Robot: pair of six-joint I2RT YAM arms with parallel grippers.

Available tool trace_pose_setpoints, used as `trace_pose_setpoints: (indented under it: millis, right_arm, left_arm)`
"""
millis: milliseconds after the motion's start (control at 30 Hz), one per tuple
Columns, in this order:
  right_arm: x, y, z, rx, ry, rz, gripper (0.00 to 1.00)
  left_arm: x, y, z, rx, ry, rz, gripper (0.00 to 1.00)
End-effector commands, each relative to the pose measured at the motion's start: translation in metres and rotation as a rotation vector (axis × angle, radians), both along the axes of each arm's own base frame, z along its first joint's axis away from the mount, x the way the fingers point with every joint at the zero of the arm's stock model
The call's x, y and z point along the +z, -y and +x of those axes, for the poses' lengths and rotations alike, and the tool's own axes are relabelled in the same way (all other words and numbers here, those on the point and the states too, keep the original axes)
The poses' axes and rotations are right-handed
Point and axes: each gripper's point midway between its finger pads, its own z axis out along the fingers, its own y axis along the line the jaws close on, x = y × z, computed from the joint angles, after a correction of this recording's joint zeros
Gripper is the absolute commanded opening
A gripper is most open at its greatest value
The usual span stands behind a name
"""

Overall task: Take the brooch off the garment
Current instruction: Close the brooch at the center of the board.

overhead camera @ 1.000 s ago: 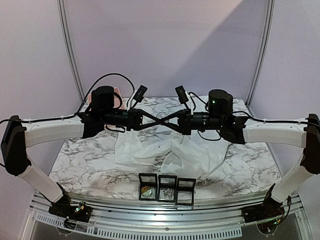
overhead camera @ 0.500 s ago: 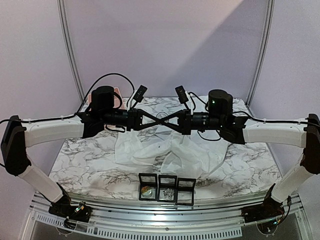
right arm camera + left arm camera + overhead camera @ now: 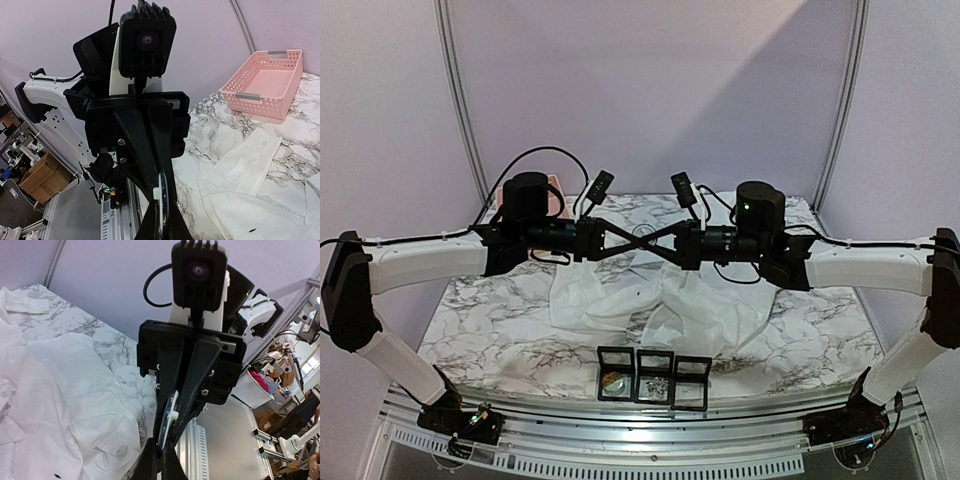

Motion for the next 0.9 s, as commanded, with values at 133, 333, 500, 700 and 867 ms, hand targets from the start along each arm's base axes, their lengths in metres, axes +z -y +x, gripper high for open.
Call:
trace_pose_setpoints:
  millis: [133,333,500,700,867]
  right_arm:
    - [0.010,0.010,0.012,-0.108,0.021,0.035,0.03]
    - [0.010,0.011,0.012,-0.112,0.023,0.039,0.03]
    - [0.012,0.010,0.008,-0.096,0.031,0.049,0.03]
    - [0.015,0.008,0.001,-0.049,0.048,0.063,0.03]
    - [0.017,0.005,-0.007,0.003,0.060,0.068,0.05]
  left_arm:
    - [-0.004,0.000,-0.008,-0.017,-0.006,0.018,0.00]
    - [-0.008,0.000,-0.004,0.005,-0.017,0.031,0.00]
    - [-0.012,0.001,-0.001,0.014,-0.041,0.038,0.00]
    - [-0.015,0.000,0.003,0.025,-0.060,0.040,0.00]
    - [-0.015,0.000,0.006,0.028,-0.071,0.037,0.00]
